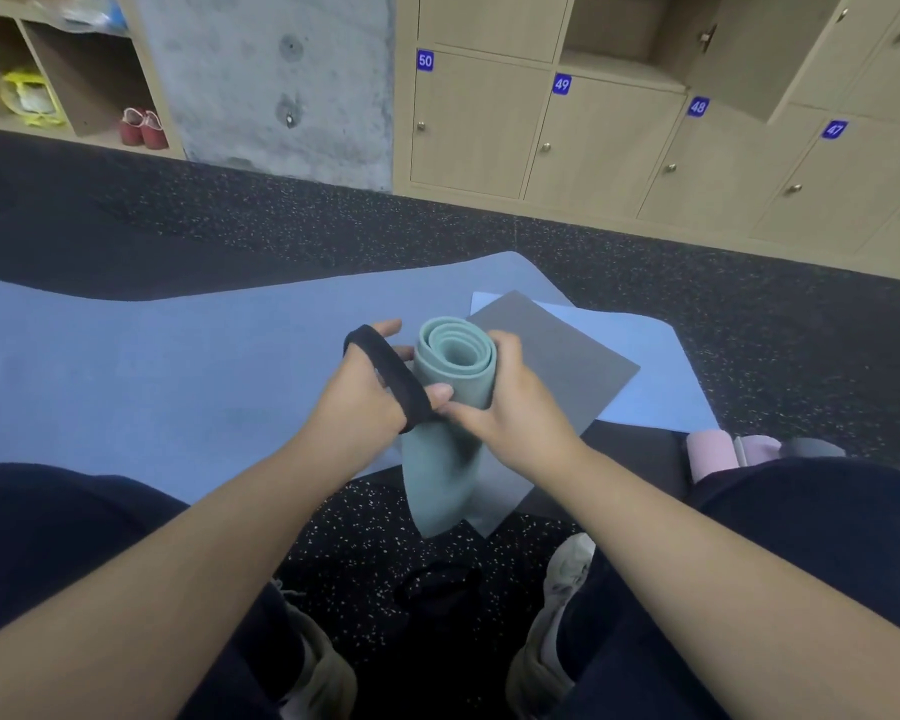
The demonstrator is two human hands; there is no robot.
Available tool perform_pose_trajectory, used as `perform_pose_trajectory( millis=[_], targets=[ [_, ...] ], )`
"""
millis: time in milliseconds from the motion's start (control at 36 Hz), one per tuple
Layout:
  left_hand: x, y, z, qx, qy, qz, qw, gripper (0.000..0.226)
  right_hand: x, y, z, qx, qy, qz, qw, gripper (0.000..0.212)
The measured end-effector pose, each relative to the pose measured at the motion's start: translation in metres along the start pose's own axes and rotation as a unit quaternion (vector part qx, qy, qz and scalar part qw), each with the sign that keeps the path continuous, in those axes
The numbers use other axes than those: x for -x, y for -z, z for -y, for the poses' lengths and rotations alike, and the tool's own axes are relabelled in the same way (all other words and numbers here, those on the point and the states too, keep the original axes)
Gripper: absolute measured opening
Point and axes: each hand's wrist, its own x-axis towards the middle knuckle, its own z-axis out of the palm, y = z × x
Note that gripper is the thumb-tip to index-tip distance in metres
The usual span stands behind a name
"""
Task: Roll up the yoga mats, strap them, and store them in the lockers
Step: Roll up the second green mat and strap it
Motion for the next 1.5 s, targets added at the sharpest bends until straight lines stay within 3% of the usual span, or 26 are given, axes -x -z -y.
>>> perform_pose_trajectory(
  millis=[111, 250, 417, 500, 667, 833, 917, 1000, 1083, 1167, 1194, 1222, 1306, 1389, 1500],
  targets=[
    [0.001, 0.003, 0.001, -0.052, -0.01, 0.059, 0.997, 0.077, 0.001, -0.006, 0.001, 0.006, 0.01, 0.034, 0.999, 0.057],
    [0.007, 0.007, -0.008, -0.195, -0.055, 0.099, 0.974, 0.087, 0.0, -0.012, 0.0, 0.058, 0.048, 0.043, 0.996, 0.053],
    [0.005, 0.006, -0.007, -0.257, -0.041, 0.037, 0.965, 0.046, -0.004, -0.019, -0.003, 0.044, 0.089, 0.08, 0.992, 0.064],
    [0.002, 0.011, -0.008, -0.289, -0.016, 0.046, 0.956, 0.038, -0.007, -0.01, -0.008, 0.062, 0.098, 0.122, 0.986, 0.057],
    [-0.001, 0.012, -0.004, -0.379, -0.016, 0.091, 0.921, 0.037, -0.002, -0.008, 0.002, 0.016, 0.082, 0.022, 0.996, 0.006],
    [-0.001, 0.006, -0.004, -0.477, -0.05, 0.109, 0.87, 0.034, 0.005, -0.006, 0.022, -0.004, 0.074, 0.013, 0.997, 0.027],
    [0.0, 0.005, 0.0, -0.472, -0.05, 0.113, 0.873, 0.027, 0.008, -0.01, 0.026, 0.071, 0.089, 0.015, 0.993, 0.027],
    [-0.001, 0.008, 0.005, -0.461, -0.067, 0.106, 0.878, 0.007, 0.007, -0.011, 0.022, 0.095, 0.107, -0.036, 0.989, 0.019],
    [-0.002, 0.011, 0.004, -0.463, -0.073, 0.108, 0.877, 0.024, 0.007, -0.012, 0.015, 0.126, 0.168, -0.087, 0.974, 0.006],
    [-0.001, 0.013, 0.0, -0.482, -0.088, 0.133, 0.861, 0.023, 0.004, -0.013, 0.007, 0.166, 0.184, -0.105, 0.963, 0.023],
    [-0.001, 0.014, 0.0, -0.48, -0.095, 0.144, 0.86, 0.013, 0.003, -0.012, 0.005, 0.173, 0.179, -0.111, 0.962, 0.027],
    [-0.001, 0.015, 0.0, -0.475, -0.098, 0.15, 0.862, 0.017, 0.003, -0.01, 0.003, 0.183, 0.164, -0.112, 0.963, 0.028],
    [-0.001, 0.018, 0.005, -0.474, -0.1, 0.166, 0.859, 0.05, -0.003, -0.006, -0.006, 0.244, 0.078, -0.05, 0.965, 0.035],
    [-0.001, 0.018, 0.011, -0.468, -0.133, 0.174, 0.856, 0.05, -0.007, -0.006, -0.018, 0.278, 0.007, 0.006, 0.961, 0.044],
    [0.0, 0.018, 0.02, -0.449, -0.156, 0.197, 0.857, 0.048, -0.007, -0.015, -0.032, 0.278, -0.047, 0.075, 0.956, 0.038]
  ],
)
